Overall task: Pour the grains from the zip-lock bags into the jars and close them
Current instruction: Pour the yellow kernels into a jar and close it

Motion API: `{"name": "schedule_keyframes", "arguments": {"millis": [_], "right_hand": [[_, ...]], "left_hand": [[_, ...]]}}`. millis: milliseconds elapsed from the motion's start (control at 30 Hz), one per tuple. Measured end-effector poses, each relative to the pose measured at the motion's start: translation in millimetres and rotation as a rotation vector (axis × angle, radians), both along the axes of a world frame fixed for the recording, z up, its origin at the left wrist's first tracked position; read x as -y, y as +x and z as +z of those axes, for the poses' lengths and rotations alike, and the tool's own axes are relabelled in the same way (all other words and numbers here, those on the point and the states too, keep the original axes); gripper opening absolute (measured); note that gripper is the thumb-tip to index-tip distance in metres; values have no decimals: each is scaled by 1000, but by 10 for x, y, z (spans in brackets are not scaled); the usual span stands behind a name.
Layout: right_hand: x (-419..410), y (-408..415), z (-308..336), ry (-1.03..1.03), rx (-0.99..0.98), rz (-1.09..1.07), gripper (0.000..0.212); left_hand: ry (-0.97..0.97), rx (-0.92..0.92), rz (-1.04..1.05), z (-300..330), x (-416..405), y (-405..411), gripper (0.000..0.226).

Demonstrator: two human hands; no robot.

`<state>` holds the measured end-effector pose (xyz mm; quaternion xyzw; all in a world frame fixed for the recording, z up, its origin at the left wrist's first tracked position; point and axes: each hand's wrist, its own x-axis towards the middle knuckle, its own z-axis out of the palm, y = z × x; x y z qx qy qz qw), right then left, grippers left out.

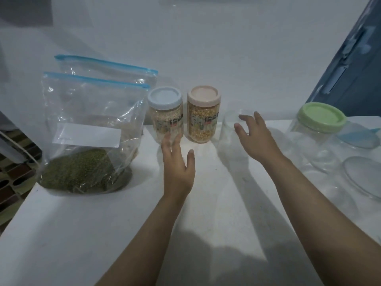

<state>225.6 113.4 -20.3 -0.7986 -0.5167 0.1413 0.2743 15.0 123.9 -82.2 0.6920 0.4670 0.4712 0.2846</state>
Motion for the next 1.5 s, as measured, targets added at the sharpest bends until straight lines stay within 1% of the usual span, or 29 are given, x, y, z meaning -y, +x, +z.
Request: {"name": "schedule_keyframes", "arguments": {"millis": [133,200,267,333,400,433,500,533,600,667,700,733,767,833,867,900,933,1000,1067,1100,1133,1167,1233,1300,1367,1500], "right_hand": [[303,-116,-21,91,-51,69,47],[497,-238,-58,146,-90,134,43],[651,-367,-111,182,-132,218,40],[760,-461,-149,197,-228,283,41],[824,-516,-152,201,-345,307,46],[845,-523,-142,202,-378,315,49],[859,-515,-122,227,-379,319,46],[859,-498,-99,250,-360,309,42],[855,-440,-55,267,-334,295,39],[848,-378,-33,226,-331,340,42],[850,-345,-37,215,-300,357,42],[851,-308,-47,244,-216,341,40],[850,-261,-44,314,-92,287,38],[833,-132,31,470,166,102,38],[819,-49,101,506,270,-3,40],[796,37,181,489,339,-96,45],[758,133,255,418,372,-178,53],[645,334,343,206,384,-299,66],[557,469,338,28,383,-351,70],[535,508,316,3,406,-354,67],[525,533,291,23,433,-354,61],[525,541,280,76,446,-356,52],[536,511,275,197,407,-334,37],[567,445,247,271,365,-247,34],[613,368,188,350,372,-146,33],[792,195,120,512,361,-8,28]], "left_hand": [[-117,59,-30,5,204,-40,38],[-155,57,-63,23,299,-38,38],[-201,94,-107,40,388,-49,40],[-231,168,-172,60,467,-67,46],[-237,236,-267,48,520,-92,57],[-239,254,-308,32,533,-103,62],[-241,227,-323,-8,545,-117,75],[-240,203,-306,-19,550,-118,80],[-239,175,-273,-16,561,-104,84],[-236,170,-264,-11,562,-88,83],[-233,168,-260,-10,559,-80,83],[-232,166,-257,-13,556,-76,84],[-236,164,-253,-23,553,-74,85],[-248,160,-246,-30,553,-70,86],[-255,158,-246,-28,556,-66,85],[-260,157,-246,-34,555,-62,85],[-260,158,-244,-40,552,-56,84],[-254,161,-233,-51,543,-47,83],[-250,163,-221,-58,541,-36,78],[-247,164,-217,-53,542,-30,74],[-247,166,-214,-43,546,-27,69],[-248,169,-209,-37,542,-20,67],[-240,173,-197,-40,527,-17,67],[-235,179,-182,-60,498,-23,73],[-237,187,-164,-78,465,-33,77],[-210,180,-127,-77,375,-58,80]]}}
